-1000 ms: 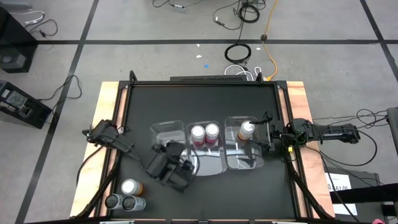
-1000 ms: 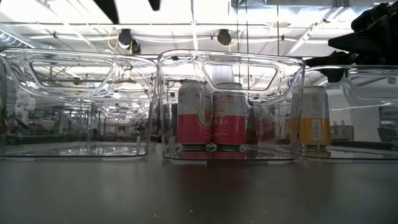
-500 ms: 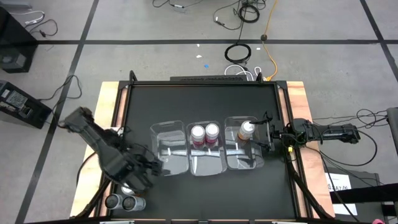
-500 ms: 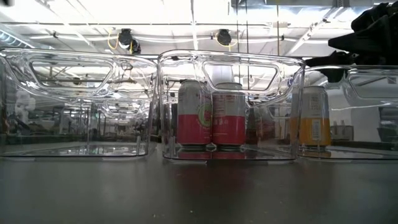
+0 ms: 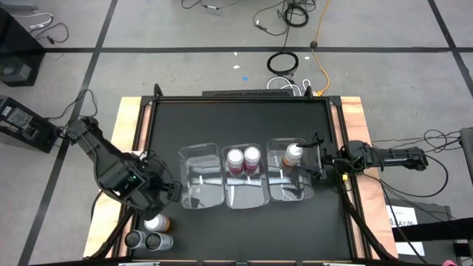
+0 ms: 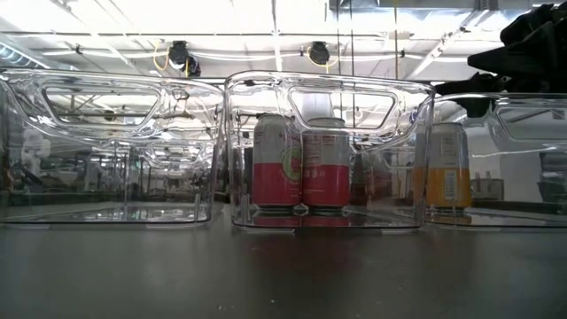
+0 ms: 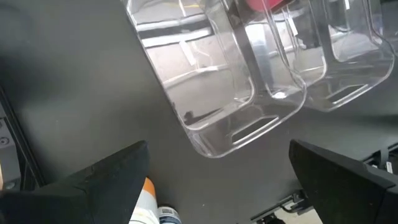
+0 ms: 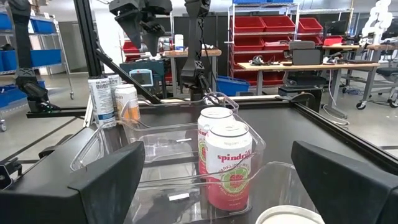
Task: Sort soda cans
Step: Put the orange soda can into the right transparent bin
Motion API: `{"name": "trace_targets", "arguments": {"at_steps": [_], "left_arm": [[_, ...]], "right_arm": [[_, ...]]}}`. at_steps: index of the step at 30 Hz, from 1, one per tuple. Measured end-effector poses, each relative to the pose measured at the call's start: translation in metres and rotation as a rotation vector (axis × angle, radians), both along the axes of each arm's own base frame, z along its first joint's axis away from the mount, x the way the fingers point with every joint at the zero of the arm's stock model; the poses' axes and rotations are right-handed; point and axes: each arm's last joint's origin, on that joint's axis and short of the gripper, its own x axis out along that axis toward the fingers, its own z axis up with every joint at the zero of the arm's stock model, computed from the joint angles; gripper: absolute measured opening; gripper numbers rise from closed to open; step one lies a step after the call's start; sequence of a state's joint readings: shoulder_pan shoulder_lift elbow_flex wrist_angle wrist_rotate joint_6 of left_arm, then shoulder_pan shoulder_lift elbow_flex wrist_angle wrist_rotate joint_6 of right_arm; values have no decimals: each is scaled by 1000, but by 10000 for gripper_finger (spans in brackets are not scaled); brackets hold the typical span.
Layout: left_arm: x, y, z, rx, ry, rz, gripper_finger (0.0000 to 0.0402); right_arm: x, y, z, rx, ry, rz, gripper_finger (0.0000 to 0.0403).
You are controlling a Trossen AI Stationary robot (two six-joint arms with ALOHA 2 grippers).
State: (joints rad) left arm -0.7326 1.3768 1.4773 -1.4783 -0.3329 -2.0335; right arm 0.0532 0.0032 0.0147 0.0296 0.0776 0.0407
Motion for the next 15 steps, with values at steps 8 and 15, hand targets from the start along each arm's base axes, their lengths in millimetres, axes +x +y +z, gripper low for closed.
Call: {"name": "trace_targets", "arguments": {"at_steps": [8,15], "left_arm": [[0,0,0,15,-3,-2,393],[0,0,0,11,0,-1,393]], "right_arm": [[0,0,0,0,0,0,398],[0,0,0,0,0,0,398]]}}
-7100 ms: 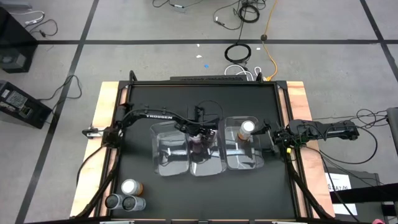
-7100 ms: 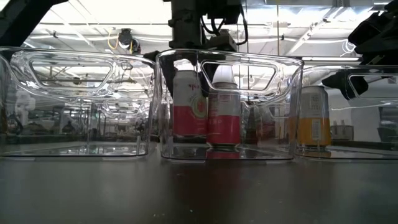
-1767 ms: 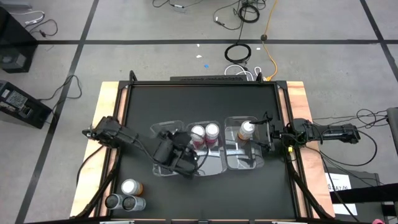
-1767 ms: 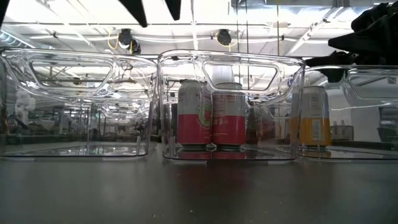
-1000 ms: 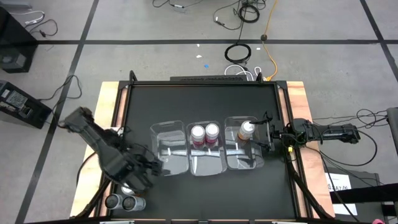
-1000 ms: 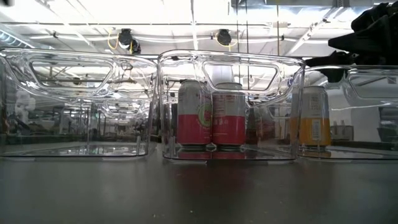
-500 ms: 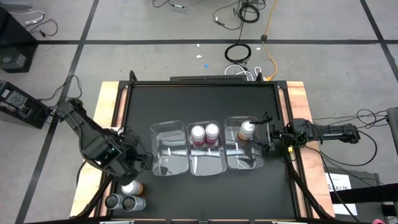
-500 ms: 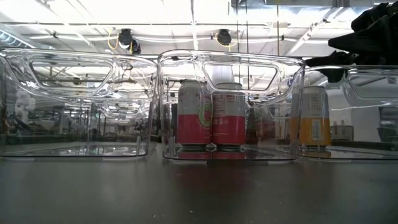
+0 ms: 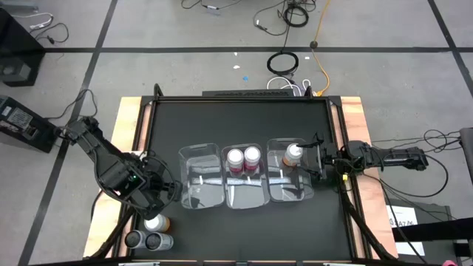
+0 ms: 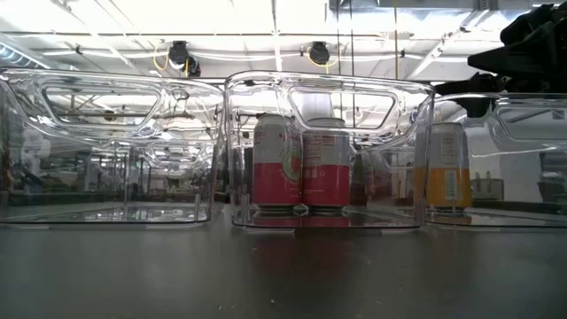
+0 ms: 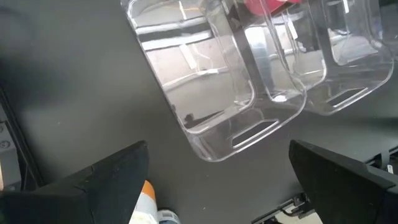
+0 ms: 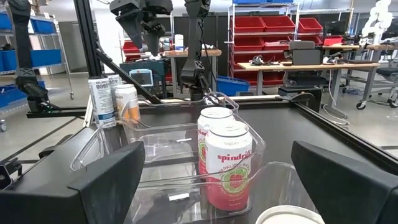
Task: Sort soda cans
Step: Put the orange soda can into the right transparent bin
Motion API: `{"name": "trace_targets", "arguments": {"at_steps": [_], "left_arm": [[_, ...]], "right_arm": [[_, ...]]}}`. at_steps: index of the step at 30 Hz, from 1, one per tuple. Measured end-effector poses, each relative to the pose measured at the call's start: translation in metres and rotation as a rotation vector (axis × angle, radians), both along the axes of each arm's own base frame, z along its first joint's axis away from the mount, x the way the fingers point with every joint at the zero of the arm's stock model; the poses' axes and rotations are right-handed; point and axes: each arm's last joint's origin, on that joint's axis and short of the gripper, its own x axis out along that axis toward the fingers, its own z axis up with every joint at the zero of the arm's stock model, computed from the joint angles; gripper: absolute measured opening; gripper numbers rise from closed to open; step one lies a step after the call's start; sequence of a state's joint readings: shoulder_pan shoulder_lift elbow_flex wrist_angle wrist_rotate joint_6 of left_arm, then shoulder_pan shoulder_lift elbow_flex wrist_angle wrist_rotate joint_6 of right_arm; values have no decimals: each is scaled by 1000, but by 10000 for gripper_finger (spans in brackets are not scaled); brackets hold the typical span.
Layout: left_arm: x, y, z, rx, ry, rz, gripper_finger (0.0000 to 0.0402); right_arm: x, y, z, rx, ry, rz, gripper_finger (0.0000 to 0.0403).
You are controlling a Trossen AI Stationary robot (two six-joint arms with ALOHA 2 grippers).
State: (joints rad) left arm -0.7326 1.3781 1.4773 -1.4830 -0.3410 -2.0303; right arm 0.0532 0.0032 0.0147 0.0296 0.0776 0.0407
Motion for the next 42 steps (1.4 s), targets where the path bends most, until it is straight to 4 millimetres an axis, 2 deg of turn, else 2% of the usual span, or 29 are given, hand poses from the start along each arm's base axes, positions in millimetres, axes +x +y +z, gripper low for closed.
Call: {"name": "trace_targets", "arguments": {"at_steps": [17,22,27,42], "left_arm": [[0,-1,0,-9,14,-38,397],[1,-1,0,27,9,-120,398],[2,0,1,76,-17,-112,399],[3,-2,1,32,-21,-111,400]], "right_arm": [[0,0,0,0,0,0,398],[0,0,0,0,0,0,398],[0,0,0,0,0,0,398],[0,0,0,0,0,0,398]]}}
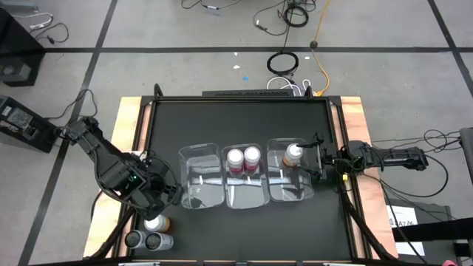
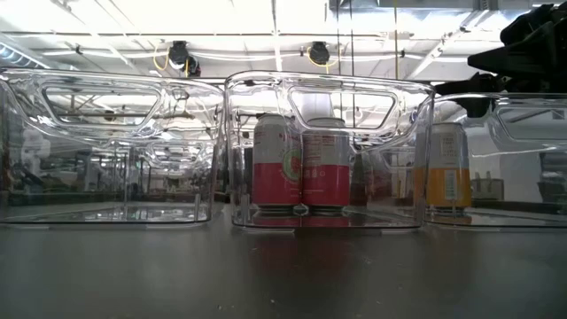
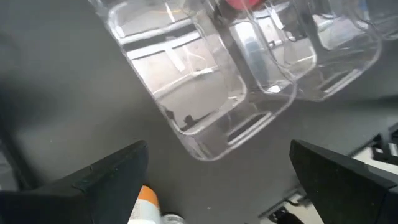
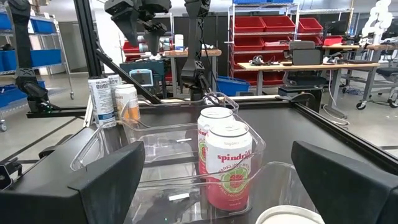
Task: Sort soda cans
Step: Put the orange soda can into the right transparent bin
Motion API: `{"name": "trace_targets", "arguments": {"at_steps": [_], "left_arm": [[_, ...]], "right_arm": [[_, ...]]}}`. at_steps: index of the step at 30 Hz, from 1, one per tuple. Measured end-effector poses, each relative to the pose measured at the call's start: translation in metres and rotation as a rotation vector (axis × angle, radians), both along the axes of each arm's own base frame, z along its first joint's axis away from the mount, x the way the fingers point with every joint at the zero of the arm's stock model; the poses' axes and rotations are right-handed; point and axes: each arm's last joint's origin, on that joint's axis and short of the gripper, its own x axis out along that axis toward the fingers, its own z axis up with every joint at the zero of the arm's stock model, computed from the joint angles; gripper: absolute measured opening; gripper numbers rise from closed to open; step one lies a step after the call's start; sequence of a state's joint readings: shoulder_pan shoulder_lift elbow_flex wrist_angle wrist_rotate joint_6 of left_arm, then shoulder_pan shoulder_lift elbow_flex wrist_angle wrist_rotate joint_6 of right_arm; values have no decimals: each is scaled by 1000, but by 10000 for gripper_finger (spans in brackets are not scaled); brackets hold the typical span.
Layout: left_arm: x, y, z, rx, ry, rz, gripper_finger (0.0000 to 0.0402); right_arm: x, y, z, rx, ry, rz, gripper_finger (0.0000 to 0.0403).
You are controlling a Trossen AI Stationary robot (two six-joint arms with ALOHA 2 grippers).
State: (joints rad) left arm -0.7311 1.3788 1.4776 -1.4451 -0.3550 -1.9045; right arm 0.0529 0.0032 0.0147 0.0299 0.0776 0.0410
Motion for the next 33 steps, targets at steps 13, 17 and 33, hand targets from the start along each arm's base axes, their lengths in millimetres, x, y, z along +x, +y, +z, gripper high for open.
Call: {"name": "trace_targets", "arguments": {"at_steps": [13,17,33], "left_arm": [[9,-5,-5,-35,-1,48,400],[9,-8,-16,-22,128,82,400],[6,-26,-31,-163,392,164,400]], "right_arm": [[0,0,0,0,0,0,398],[0,0,0,0,0,0,398],[0,0,0,0,0,0,398]]}}
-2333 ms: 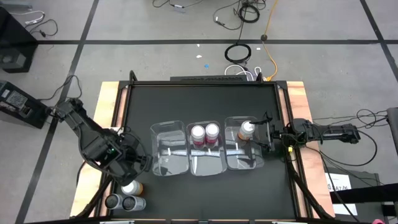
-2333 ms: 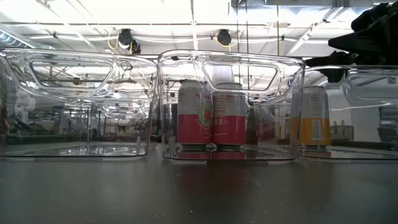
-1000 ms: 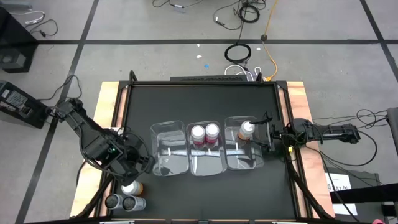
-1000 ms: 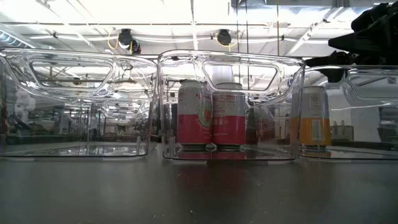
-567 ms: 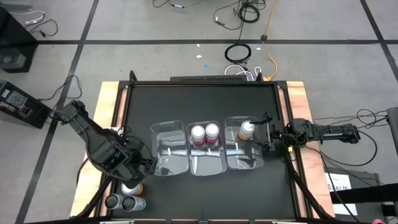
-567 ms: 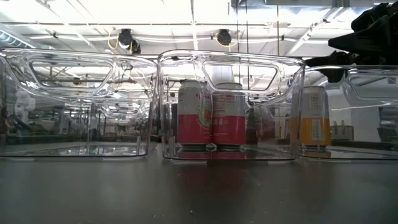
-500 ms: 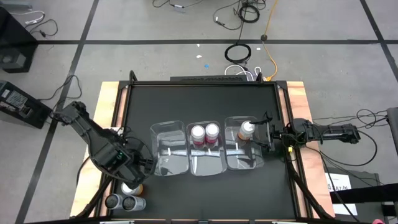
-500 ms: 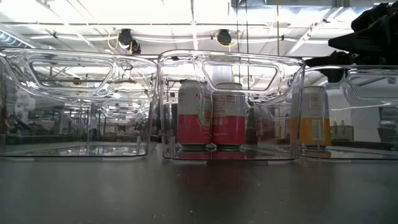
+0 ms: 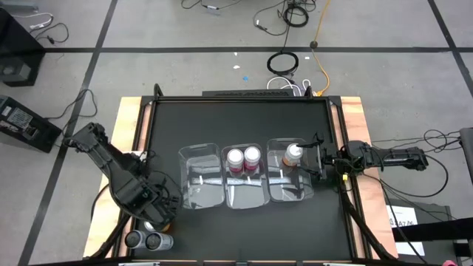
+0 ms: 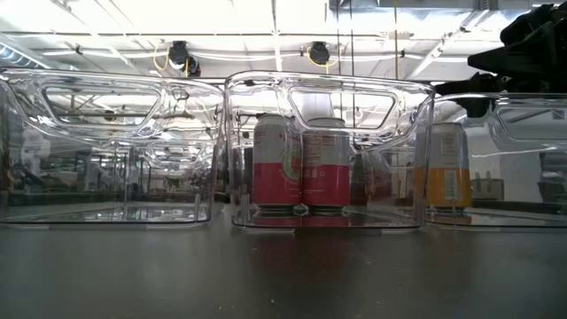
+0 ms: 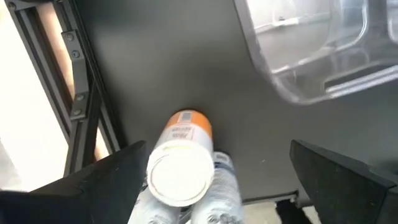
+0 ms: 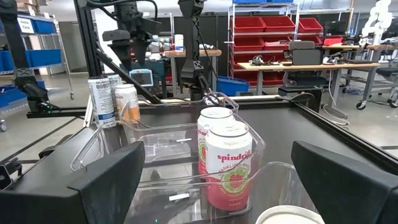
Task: Sort soda cans
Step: Put the orange soda can into the right transparent bin
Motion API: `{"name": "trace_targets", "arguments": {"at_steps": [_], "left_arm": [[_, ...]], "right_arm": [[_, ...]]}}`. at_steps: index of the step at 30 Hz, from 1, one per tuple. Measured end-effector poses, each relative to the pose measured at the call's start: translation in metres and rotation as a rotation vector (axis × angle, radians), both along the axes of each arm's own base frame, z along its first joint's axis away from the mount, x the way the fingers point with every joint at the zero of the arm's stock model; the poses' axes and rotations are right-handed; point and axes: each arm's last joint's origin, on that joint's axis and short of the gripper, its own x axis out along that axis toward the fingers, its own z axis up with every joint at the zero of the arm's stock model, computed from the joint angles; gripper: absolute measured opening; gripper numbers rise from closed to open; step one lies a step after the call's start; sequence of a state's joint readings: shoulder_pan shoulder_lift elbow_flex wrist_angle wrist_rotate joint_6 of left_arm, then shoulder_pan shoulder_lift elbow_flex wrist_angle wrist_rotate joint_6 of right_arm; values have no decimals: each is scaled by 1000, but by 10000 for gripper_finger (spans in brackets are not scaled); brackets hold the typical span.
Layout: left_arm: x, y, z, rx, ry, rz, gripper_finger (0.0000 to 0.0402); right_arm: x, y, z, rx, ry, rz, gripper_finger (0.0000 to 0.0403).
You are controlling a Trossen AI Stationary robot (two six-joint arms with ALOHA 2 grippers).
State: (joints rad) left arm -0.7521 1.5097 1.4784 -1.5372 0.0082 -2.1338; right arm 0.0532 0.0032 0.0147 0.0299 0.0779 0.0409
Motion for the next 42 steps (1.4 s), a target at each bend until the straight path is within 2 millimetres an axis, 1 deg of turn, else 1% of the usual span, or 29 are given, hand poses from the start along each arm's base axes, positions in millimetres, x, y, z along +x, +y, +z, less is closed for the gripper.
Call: {"name": "trace_targets", "arguments": {"at_steps": [5,10,17,24,30,42], "left_arm": [[-12,-12,0,-9,7,-47,400],[-24,-24,0,-7,0,-46,400],[-33,-31,-1,43,-68,-35,400],[-35,-37,-24,15,-45,-41,400],[-37,-39,-38,19,-37,-50,400],[-39,-46,-63,-26,-54,-76,400]], "right_arm": [[0,0,0,0,0,0,398],[0,0,0,0,0,0,398],[0,0,0,0,0,0,398],[0,0,0,0,0,0,398],[0,0,0,0,0,0,398],[0,0,0,0,-1,0,398]]}}
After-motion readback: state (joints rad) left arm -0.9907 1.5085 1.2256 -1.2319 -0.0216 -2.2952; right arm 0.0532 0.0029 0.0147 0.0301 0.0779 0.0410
